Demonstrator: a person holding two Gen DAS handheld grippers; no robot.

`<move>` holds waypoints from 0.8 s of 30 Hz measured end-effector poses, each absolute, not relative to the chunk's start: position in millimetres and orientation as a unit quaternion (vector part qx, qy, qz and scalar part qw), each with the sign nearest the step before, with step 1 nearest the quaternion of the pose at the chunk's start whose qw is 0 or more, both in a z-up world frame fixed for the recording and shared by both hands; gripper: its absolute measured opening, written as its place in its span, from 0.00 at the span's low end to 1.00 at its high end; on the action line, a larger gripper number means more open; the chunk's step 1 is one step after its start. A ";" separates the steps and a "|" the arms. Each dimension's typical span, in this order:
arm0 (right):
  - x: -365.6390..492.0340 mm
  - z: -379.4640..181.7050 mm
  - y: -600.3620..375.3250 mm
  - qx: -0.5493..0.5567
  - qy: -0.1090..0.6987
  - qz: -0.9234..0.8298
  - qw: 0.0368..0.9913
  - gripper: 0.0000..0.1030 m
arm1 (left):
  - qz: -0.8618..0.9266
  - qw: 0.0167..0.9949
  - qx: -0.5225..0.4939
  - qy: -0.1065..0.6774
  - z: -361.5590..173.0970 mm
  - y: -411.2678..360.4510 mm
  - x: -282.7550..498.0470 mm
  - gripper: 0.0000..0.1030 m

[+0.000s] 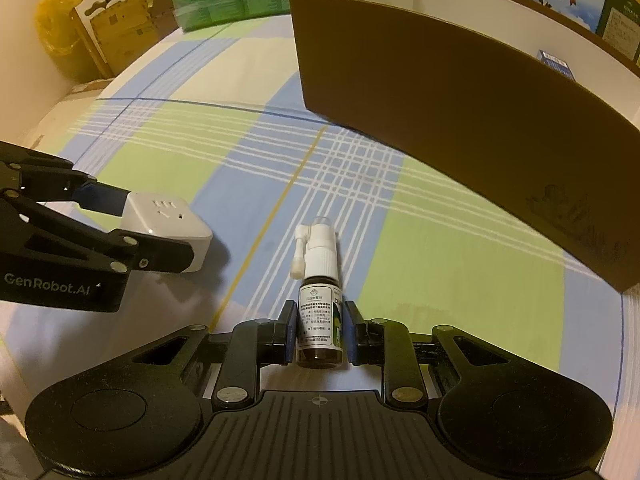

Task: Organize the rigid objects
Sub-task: 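Lift the charger and spray bottle and carry them over the brown box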

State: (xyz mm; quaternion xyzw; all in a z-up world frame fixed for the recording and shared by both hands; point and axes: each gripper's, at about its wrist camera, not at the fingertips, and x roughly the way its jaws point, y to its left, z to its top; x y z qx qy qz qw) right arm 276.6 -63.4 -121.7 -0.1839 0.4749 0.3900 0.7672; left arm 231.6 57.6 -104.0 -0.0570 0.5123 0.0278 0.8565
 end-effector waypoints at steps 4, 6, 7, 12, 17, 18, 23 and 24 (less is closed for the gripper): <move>273.5 -119.2 -71.4 -0.167 0.480 0.393 0.766 0.20 | 0.024 0.858 -0.055 0.510 -99.8 54.1 229.8 0.54; 272.2 -115.9 -75.1 -0.161 0.480 0.394 0.767 0.19 | 0.022 0.859 -0.054 0.508 -97.0 52.4 228.9 0.54; 271.9 -113.9 -77.2 -0.157 0.480 0.394 0.768 0.19 | 0.021 0.860 -0.054 0.507 -95.5 51.6 229.0 0.54; 273.1 -100.0 -86.9 -0.138 0.470 0.395 0.777 0.19 | 0.018 0.866 -0.051 0.497 -86.8 46.2 229.7 0.54; 275.8 -84.9 -97.9 -0.121 0.458 0.396 0.787 0.19 | 0.017 0.871 -0.049 0.488 -77.7 40.1 232.6 0.54; 276.1 -82.3 -100.1 -0.118 0.456 0.395 0.789 0.19 | 0.017 0.873 -0.049 0.485 -75.1 39.0 233.4 0.54; 281.8 -63.6 -111.0 -0.095 0.440 0.396 0.800 0.19 | 0.014 0.884 -0.048 0.465 -55.6 34.3 239.7 0.53; 283.3 -60.4 -113.2 -0.090 0.436 0.397 0.802 0.19 | 0.012 0.887 -0.048 0.459 -50.6 33.2 241.7 0.53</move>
